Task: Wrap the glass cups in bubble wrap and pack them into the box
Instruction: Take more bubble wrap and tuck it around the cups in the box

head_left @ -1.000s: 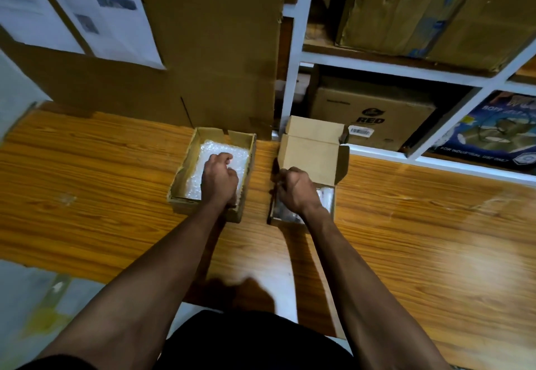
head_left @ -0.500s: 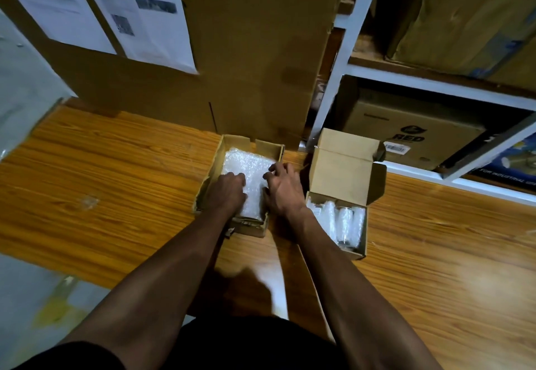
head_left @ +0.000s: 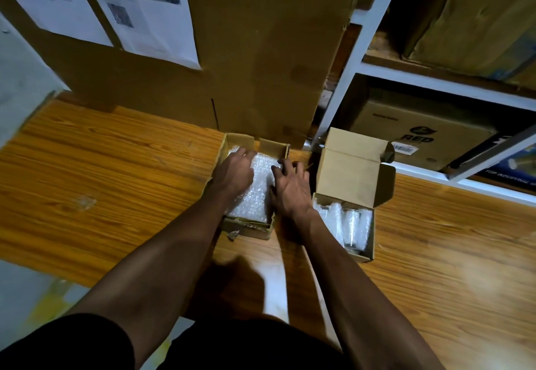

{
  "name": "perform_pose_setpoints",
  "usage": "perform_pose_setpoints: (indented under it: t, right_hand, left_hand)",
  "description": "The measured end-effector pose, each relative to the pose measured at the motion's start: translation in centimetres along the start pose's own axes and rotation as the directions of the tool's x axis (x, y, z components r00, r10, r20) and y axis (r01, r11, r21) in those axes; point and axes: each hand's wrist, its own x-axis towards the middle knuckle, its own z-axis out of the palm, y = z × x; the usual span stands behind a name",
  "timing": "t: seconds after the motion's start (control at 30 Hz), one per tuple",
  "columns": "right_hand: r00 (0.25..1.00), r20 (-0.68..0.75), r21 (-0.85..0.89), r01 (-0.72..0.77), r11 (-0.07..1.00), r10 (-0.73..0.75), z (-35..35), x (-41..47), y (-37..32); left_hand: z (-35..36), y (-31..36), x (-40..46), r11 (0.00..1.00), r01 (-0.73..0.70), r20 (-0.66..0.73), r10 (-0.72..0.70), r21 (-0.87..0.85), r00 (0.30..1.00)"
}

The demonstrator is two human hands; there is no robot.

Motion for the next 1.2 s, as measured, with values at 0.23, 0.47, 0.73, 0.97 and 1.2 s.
perform_pose_setpoints:
  t: [0.23, 0.47, 0.73, 0.97, 1.2]
  right_hand:
    - [0.999, 0.039, 0.012, -0.028, 1.000, 0.028, 0.2, 0.9, 0.5]
    - [0.998, 0.036, 0.057, -0.043, 0.997, 0.041, 0.8, 1.6, 0.6]
    - [0.991, -0.019, 0.414, -0.114, 0.903, 0.134, 0.3, 2.2, 1.1]
    - [0.985, -0.038, 0.906, -0.036, 0.422, 0.166, -2.9, 1.9, 1.2]
    - [0.972, -0.078, 0.984, 0.040, 0.176, 0.220, -6.0, 1.4, 1.8]
  left_hand:
    - [0.1, -0.4, 2.7, 0.993, -0.105, 0.190, 0.095, 0.047, 0.977]
    - [0.0, -0.5, 2.9, 0.994, -0.091, 0.027, 0.089, 0.064, 0.996]
    - [-4.3, -2.3, 2.3, 0.953, 0.037, 0.166, 0.014, -0.300, 0.986]
    - [-9.6, -1.0, 0.5, 0.739, 0.094, 0.111, -0.026, -0.667, 0.994]
    - [-11.1, 0.5, -2.7, 0.305, 0.229, 0.197, -0.131, -0.925, 0.972]
